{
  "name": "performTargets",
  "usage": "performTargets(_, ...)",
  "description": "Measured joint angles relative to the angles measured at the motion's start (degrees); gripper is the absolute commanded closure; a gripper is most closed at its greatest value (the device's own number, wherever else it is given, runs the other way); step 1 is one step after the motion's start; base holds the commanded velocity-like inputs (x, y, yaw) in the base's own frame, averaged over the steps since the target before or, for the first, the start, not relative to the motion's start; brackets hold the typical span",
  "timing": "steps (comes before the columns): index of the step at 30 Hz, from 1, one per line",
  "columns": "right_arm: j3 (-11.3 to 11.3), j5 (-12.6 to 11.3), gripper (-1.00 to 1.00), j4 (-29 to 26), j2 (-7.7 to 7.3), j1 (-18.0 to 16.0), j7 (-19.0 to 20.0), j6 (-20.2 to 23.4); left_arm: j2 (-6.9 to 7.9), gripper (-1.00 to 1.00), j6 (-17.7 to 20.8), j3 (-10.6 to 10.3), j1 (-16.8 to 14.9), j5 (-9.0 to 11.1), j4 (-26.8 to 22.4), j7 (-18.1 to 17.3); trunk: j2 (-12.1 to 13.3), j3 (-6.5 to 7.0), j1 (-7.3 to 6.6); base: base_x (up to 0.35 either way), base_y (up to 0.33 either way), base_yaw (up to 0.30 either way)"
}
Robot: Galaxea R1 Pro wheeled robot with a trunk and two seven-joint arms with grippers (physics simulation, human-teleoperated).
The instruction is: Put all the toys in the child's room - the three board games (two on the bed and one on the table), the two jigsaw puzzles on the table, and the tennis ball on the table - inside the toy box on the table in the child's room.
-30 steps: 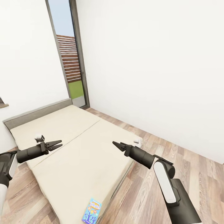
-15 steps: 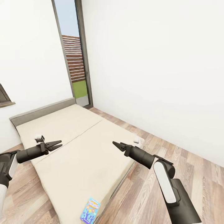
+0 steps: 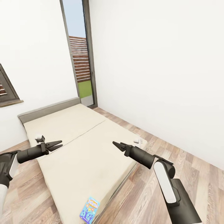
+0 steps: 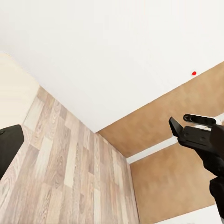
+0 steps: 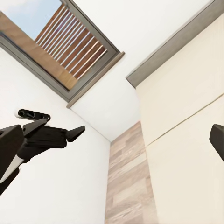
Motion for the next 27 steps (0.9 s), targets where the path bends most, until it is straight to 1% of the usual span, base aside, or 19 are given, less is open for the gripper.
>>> performTargets(5, -0.04, 0.00, -1.00, -0.06, -0.05, 0.00, 0.03, 0.00, -0.04, -1.00, 0.00, 0.00, 0.00, -0.01, 0.00, 0.00, 0.00, 0.02, 0.00, 0.000, -0.046, 0.024)
performTargets(12, 0.03, 0.00, -1.00, -0.07, -0.05, 0.00, -0.03, 0.01, -0.04, -1.00, 0.00, -0.01, 0.01, 0.01, 0.00, 0.01, 0.00, 0.02, 0.00, 0.000, -0.185, 0.085)
performTargets(21, -0.04, 0.00, -1.00, -0.07, -0.05, 0.00, -0.01, -0.01, -0.05, -1.00, 0.00, 0.01, 0.00, -0.03, 0.00, 0.00, 0.00, 0.02, 0.00, 0.000, -0.050, 0.037)
performTargets(27, 0.01, 0.00, -1.00, -0.07, -0.05, 0.00, -0.03, 0.01, -0.03, -1.00, 0.00, -0.03, 0.01, 0.03, 0.01, 0.01, 0.00, 0.02, 0.00, 0.000, -0.202, 0.115)
